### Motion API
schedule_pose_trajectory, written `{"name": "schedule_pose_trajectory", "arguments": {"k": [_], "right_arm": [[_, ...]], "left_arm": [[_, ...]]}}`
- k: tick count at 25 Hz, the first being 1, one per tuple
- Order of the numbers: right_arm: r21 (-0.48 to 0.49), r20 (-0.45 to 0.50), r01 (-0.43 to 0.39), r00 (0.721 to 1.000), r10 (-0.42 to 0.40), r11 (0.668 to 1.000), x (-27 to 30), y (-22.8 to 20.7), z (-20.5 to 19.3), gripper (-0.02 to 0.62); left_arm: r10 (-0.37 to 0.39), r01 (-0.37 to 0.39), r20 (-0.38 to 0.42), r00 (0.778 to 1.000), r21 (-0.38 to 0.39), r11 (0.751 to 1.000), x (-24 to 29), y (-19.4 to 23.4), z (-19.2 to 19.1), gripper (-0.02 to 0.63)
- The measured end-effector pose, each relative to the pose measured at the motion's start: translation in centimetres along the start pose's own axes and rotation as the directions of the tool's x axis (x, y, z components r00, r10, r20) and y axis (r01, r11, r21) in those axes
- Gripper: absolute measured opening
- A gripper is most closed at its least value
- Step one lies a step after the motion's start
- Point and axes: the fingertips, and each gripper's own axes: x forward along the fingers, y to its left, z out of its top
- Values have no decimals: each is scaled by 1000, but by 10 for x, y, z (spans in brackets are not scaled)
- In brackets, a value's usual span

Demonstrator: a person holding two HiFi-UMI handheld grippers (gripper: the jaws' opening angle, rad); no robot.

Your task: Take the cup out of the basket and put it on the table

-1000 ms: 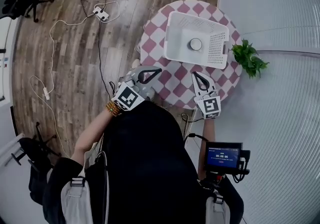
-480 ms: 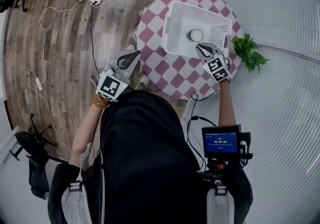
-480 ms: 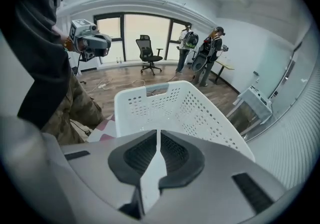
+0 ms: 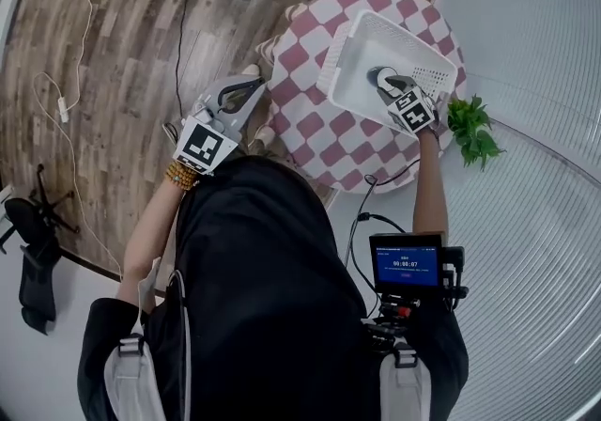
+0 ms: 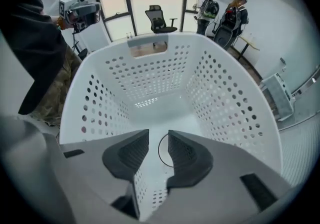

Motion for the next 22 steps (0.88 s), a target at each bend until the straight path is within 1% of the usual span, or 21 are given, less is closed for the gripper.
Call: {"name": "schedule_pose_trajectory", "arguments": {"k": [3,6,10,15,20,22], "right_arm": [[-1,-117,-50,992,49,999,23,2,-15,124],[-12,-192,-70,979,67,997,42,2,-27,138],[-50,-253,-83,965,68,995,58,0,-31,152],[-96,-326,-68,945,33,993,77,-4,-28,156],[-68,-376,-70,926,39,995,84,-3,-38,155],[-58,-385,-67,922,40,996,90,0,-40,156]], "left_arm": [[22,-22,-7,1000,-18,1000,-6,10,-4,6],[47,-47,-16,999,-25,999,-13,21,-9,6],[86,-87,-22,996,-35,996,-20,39,-13,6],[122,-123,-30,992,-37,992,-30,56,-15,6],[134,-135,-33,990,-42,990,-35,62,-17,6],[138,-140,-37,990,-42,989,-37,64,-18,6]]}}
